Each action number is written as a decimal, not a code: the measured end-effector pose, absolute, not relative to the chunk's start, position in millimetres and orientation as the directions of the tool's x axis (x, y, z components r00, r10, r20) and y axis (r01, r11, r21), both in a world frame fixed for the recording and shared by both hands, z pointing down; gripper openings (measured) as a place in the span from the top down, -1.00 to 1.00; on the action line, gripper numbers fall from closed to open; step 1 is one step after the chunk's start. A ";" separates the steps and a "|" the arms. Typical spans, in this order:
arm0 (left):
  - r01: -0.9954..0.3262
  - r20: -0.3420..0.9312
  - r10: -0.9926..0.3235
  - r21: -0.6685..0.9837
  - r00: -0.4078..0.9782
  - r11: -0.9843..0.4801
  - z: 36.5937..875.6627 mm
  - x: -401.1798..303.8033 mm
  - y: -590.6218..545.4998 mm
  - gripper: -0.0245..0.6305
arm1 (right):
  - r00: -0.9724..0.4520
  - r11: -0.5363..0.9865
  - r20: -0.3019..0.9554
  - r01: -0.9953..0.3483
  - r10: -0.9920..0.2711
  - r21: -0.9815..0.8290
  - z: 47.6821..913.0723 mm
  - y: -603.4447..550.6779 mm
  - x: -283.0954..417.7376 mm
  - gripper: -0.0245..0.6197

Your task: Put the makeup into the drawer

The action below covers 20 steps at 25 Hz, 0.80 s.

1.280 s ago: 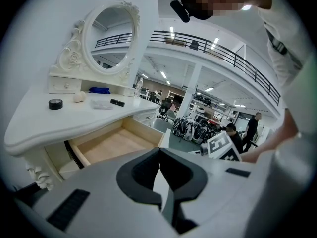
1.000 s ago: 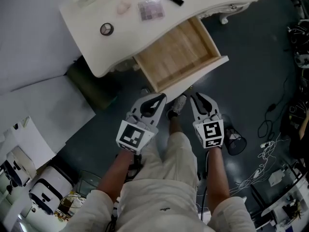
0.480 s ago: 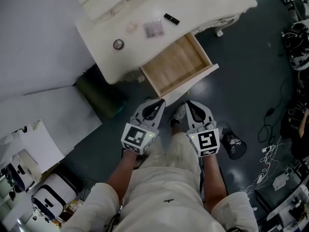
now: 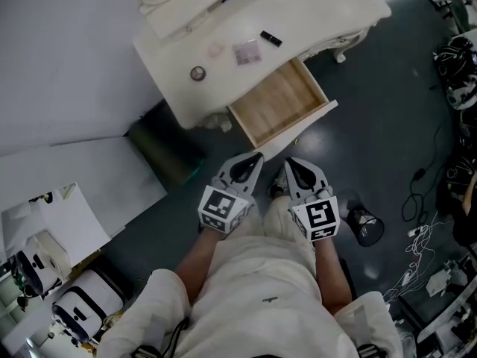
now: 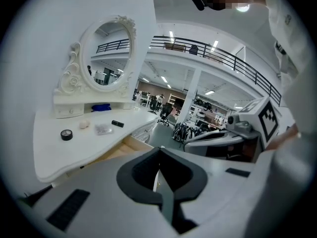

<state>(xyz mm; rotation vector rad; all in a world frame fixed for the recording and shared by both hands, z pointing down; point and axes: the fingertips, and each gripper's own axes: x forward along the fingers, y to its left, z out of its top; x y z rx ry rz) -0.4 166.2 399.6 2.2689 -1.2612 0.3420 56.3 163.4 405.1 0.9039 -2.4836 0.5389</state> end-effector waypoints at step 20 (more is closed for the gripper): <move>-0.829 0.448 -0.698 0.274 0.558 -0.487 390.4 -25.1 144.2 0.89 | -0.654 0.684 0.541 -0.705 -0.528 -0.186 393.3 163.6 34.6 0.89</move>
